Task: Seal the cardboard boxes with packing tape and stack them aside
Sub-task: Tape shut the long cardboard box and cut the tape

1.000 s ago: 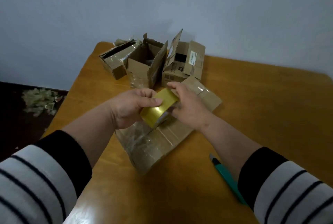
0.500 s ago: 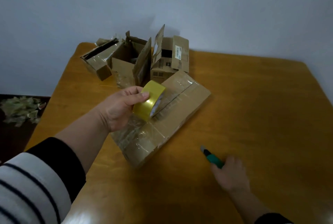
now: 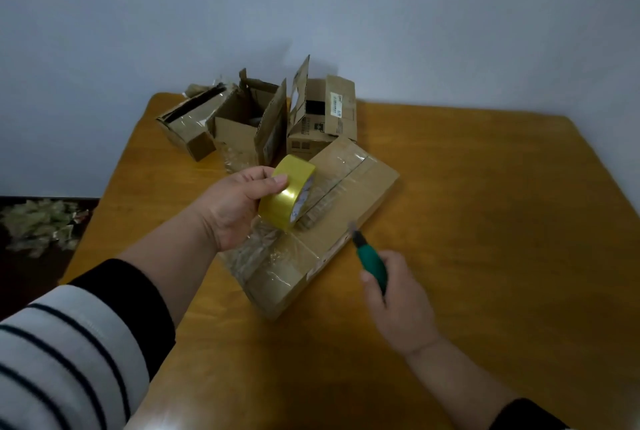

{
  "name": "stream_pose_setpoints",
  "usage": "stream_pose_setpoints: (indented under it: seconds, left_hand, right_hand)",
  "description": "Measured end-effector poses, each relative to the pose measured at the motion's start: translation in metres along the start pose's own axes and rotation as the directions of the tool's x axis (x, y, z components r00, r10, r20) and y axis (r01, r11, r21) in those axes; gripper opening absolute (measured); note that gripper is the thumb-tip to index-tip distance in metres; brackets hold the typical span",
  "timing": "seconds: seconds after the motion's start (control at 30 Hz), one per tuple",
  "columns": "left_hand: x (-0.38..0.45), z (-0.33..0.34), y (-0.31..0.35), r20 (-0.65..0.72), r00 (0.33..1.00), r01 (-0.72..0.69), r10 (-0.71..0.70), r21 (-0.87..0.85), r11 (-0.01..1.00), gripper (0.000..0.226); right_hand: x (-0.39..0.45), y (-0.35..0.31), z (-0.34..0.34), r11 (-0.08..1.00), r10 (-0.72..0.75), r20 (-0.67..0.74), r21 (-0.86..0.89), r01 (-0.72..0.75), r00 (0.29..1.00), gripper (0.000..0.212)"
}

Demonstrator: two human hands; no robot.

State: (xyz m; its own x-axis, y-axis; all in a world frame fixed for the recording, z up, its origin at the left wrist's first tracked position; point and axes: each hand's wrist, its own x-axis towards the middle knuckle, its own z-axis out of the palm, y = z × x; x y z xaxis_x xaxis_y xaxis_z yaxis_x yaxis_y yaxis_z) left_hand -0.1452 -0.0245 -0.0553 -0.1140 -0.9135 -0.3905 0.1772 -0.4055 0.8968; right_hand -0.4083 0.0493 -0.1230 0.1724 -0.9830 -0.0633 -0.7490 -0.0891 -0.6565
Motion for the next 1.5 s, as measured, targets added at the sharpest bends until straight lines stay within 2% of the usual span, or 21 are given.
stream_pose_setpoints:
  seconds: [0.07, 0.13, 0.37, 0.53, 0.7, 0.9, 1.13, 1.23, 1.37, 1.5]
  left_hand:
    - [-0.002, 0.001, 0.002, -0.005, 1.0, 0.0, 0.0, 0.007, 1.0, 0.018]
    - [-0.004, 0.002, 0.004, -0.014, 1.0, -0.01, 0.01, 0.021, 1.0, 0.018]
    - [-0.013, 0.003, 0.008, -0.02, 0.998, -0.051, 0.052, 0.04, 0.998, 0.017]
    - [-0.018, 0.003, 0.008, -0.028, 0.997, -0.07, 0.07, 0.017, 0.997, 0.017]
    - [-0.022, -0.001, 0.004, -0.012, 0.998, -0.06, 0.06, -0.028, 0.998, 0.016]
    - [-0.027, -0.012, -0.002, -0.033, 0.997, -0.069, 0.067, -0.051, 0.996, 0.02]
    - [-0.03, -0.021, -0.002, -0.031, 0.998, -0.062, 0.059, -0.076, 0.995, 0.017]
    - [-0.03, -0.02, -0.004, -0.046, 0.997, -0.072, 0.068, -0.09, 0.993, 0.018]
    - [-0.031, -0.019, -0.003, -0.04, 0.997, -0.069, 0.065, -0.121, 0.99, 0.021]
    - [-0.034, -0.014, -0.008, -0.033, 0.998, -0.05, 0.047, -0.083, 0.995, 0.021]
  right_hand:
    - [0.001, -0.032, 0.001, 0.99, -0.138, 0.133, -0.018, 0.142, 0.981, 0.031]
    - [0.003, -0.058, 0.006, 0.968, -0.205, 0.258, -0.089, 0.235, 0.944, 0.035]
    - [0.013, -0.112, 0.006, 0.991, -0.071, 0.421, -0.07, 0.11, 0.904, 0.036]
    - [0.016, -0.128, 0.011, 0.978, -0.003, 0.479, -0.182, 0.103, 0.878, 0.028]
    - [0.018, -0.14, 0.012, 0.958, 0.074, 0.514, -0.276, 0.083, 0.855, 0.031]
    - [0.017, -0.142, 0.018, 0.947, 0.153, 0.543, -0.32, 0.035, 0.826, 0.018]
    - [0.008, -0.14, 0.02, 0.927, 0.139, 0.5, -0.369, 0.065, 0.855, 0.017]
    - [0.005, -0.142, 0.02, 0.916, 0.121, 0.5, -0.389, 0.098, 0.858, 0.007]
    - [0.006, -0.144, 0.02, 0.91, 0.117, 0.471, -0.403, 0.095, 0.874, 0.004]
    - [0.009, -0.145, 0.026, 0.907, 0.158, 0.451, -0.419, 0.052, 0.879, 0.002]
